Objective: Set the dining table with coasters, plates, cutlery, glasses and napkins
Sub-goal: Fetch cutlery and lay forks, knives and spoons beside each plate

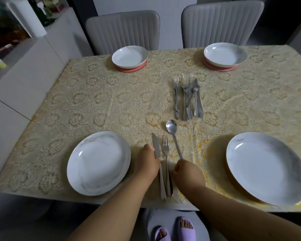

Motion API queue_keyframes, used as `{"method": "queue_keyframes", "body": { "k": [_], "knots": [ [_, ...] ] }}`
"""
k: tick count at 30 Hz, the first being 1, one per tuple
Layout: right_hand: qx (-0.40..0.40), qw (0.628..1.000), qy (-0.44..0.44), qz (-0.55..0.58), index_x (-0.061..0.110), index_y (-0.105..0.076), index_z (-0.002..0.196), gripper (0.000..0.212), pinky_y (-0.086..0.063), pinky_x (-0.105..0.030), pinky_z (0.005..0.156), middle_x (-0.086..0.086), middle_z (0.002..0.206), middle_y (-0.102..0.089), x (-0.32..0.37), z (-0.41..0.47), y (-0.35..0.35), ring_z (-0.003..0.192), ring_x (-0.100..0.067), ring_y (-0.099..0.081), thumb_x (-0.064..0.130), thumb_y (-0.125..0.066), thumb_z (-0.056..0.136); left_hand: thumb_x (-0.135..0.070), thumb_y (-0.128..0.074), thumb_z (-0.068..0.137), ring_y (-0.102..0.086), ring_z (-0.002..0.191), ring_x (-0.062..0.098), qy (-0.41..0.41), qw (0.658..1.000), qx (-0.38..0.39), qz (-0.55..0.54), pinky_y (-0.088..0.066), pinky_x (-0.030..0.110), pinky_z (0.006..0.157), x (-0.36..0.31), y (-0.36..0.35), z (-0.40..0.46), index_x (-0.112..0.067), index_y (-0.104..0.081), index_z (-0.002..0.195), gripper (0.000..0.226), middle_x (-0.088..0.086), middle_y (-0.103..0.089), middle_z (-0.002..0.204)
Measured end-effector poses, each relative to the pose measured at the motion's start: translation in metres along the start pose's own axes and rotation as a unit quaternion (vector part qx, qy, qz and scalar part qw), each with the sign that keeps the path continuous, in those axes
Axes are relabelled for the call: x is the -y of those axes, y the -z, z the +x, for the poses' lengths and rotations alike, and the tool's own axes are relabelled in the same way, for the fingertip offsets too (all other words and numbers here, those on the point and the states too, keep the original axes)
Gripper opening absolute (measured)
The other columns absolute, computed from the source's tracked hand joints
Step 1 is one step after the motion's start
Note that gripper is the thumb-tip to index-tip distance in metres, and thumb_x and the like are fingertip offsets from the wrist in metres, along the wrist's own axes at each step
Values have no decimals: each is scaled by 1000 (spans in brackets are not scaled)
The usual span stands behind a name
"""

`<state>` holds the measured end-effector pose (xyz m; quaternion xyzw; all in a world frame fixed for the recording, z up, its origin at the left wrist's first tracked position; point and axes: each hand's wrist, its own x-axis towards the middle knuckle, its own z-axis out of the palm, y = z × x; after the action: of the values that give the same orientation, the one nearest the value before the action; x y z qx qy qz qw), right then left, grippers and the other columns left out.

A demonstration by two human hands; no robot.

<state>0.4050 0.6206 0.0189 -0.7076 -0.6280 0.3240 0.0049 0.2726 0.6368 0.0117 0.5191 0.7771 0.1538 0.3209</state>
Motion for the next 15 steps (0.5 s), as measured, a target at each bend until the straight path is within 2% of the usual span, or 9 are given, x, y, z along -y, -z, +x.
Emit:
{"method": "queue_keyframes", "body": {
  "k": [2,4,6,10,13,15],
  "knots": [
    [-60,998,16,2,14,-57,104,20,-44,-26,65,-4,100,-63,-1,9,9,85,-22,-60,28,-52,92,-12,-64,88,-55,78,15,4,1000,6,26,-40,21,56,0,-1,0,-12,-50,109,25,0,-58,91],
    [-77,997,24,7,11,-53,108,24,-44,-29,68,-7,105,-60,1,22,18,92,-26,-60,29,-53,92,-13,-62,88,-60,80,19,12,999,11,51,-40,23,53,-2,-2,0,-11,-49,112,27,4,-61,94],
    [-51,999,11,5,8,-50,107,25,-42,-30,67,-10,107,-59,3,31,22,94,-29,-60,28,-54,93,-15,-62,88,-63,83,22,12,997,10,73,-41,25,56,-3,-4,1,-10,-49,116,31,7,-63,98],
    [-9,1000,-26,-2,11,-46,86,10,-41,-28,61,-9,95,-62,3,33,25,75,-23,-53,15,-50,94,-18,-62,87,-62,83,20,1,997,8,78,-41,24,54,-6,-6,2,-12,-51,115,30,5,-64,101],
    [36,998,-47,-11,10,-47,80,12,-47,-26,55,-4,77,-57,-7,19,22,66,-19,-56,9,-50,91,-18,-61,89,-58,78,16,-15,997,-24,74,-36,21,52,-7,-8,-3,-13,-51,108,21,2,-60,98],
    [65,996,-60,-3,9,-47,73,17,-54,-29,60,-6,74,-61,-16,8,17,70,-22,-64,7,-50,89,-21,-55,93,-56,77,16,-38,994,-35,95,-36,24,56,-9,-11,-9,-13,-55,99,10,2,-58,94]
  ]
}}
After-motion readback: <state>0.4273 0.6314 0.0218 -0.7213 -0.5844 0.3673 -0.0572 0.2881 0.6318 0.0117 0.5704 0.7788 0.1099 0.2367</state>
